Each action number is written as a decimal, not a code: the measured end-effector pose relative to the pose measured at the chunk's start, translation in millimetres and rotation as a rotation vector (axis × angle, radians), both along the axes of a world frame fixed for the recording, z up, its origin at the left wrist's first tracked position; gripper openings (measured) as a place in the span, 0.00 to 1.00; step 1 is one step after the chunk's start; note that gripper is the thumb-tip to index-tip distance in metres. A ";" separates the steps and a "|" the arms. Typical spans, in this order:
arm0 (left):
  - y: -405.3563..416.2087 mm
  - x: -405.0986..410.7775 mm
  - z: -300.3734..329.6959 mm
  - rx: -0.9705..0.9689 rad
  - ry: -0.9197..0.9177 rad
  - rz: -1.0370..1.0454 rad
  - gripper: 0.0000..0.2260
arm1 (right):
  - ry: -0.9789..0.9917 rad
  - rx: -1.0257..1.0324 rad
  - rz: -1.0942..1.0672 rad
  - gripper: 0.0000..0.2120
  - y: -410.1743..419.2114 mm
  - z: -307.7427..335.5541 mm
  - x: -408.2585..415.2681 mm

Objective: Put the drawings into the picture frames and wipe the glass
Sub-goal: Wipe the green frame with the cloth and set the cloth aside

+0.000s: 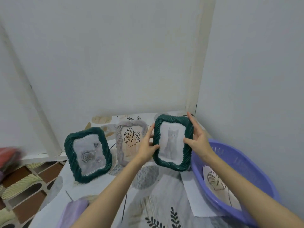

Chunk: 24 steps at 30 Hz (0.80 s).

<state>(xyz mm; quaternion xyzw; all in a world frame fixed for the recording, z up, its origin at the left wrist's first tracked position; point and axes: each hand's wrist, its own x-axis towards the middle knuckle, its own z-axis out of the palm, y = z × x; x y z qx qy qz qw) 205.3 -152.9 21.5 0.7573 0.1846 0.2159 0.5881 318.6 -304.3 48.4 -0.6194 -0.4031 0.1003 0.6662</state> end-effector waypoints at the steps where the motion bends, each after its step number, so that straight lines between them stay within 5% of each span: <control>1: 3.5 9.7 -3.1 0.015 0.012 0.003 0.37 | -0.035 -0.016 -0.003 0.40 2.5 -4.8 8.1; 24: 23.0 60.9 -57.9 0.196 0.093 0.110 0.38 | -0.132 -0.252 0.008 0.37 28.8 -56.8 74.2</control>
